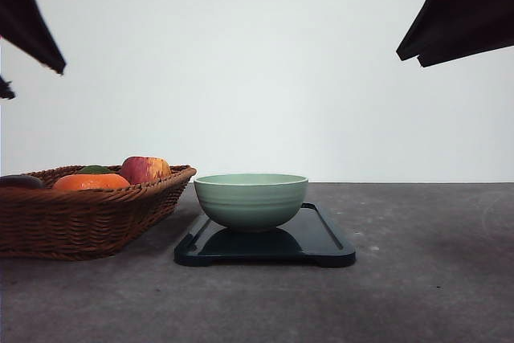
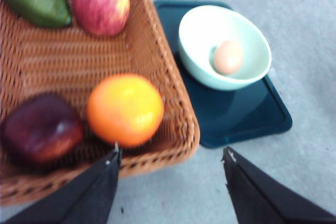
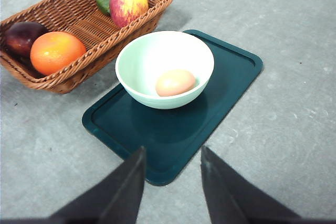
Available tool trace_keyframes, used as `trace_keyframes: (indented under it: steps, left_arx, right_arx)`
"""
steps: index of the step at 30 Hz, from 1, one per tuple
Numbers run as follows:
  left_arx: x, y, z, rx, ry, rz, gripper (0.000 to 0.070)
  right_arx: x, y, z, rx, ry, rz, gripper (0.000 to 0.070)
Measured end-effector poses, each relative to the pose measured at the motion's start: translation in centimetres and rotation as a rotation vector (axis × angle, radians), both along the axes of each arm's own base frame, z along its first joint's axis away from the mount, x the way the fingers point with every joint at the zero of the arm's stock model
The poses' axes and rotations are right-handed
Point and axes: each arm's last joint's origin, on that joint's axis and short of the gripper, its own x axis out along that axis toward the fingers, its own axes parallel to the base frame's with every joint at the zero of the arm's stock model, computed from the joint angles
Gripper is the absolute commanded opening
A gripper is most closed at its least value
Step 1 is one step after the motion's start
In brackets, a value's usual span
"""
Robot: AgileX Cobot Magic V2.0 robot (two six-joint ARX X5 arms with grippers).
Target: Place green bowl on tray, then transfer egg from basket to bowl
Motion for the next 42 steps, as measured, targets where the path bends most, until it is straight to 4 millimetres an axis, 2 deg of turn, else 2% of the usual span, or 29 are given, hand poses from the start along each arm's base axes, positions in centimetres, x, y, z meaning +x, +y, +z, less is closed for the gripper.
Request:
trace_keyframes:
  steps: [3,4,5,6,7,8,26,31,38,42]
  left_arx:
    - [-0.3,0.2,0.1,-0.014,0.003,0.009,0.0384]
    - [-0.4,0.2,0.1,-0.015,0.008,0.011,0.0352]
    - [-0.4,0.2,0.1,-0.018,0.008,0.012,0.0190]
    - [-0.4,0.2,0.1,-0.019,0.008,0.013,0.0083]
    - [-0.5,0.2,0.1,-0.021,0.008,0.014,0.0022]
    - [-0.5,0.3,0.1,-0.024,0.010,0.016,0.0006]
    - [-0.6,0.3,0.1,-0.022,0.014,0.018,0.0000]
    - [-1.0,1.7,0.4,-0.016,-0.086,0.064,0.0000]
    - [-2.2,4.5,-2.2,0.048,-0.338,0.194,0.0000]
    - [-2.8,5.8,-4.4,0.079,-0.413,0.295,0.0000]
  right_arx:
    - [0.0,0.0,0.0,-0.001,0.003,0.000,0.0207]
    - [0.0,0.0,0.0,-0.002,0.004,0.000,0.0192]
    - [0.0,0.0,0.0,-0.002,0.004,0.000,0.0100]
    - [0.0,0.0,0.0,-0.002,0.004,0.000,0.0040]
    - [0.0,0.0,0.0,-0.002,0.004,0.000,0.0009]
    - [0.0,0.0,0.0,-0.002,0.004,0.000,0.0013]
    - [0.0,0.0,0.0,0.000,-0.001,0.000,0.0015]
    - [0.0,0.0,0.0,0.000,-0.001,0.000,0.0015]
    - [0.0,0.0,0.0,0.000,-0.001,0.000,0.0015]
    - [0.0,0.0,0.0,0.000,-0.001,0.000,0.0015]
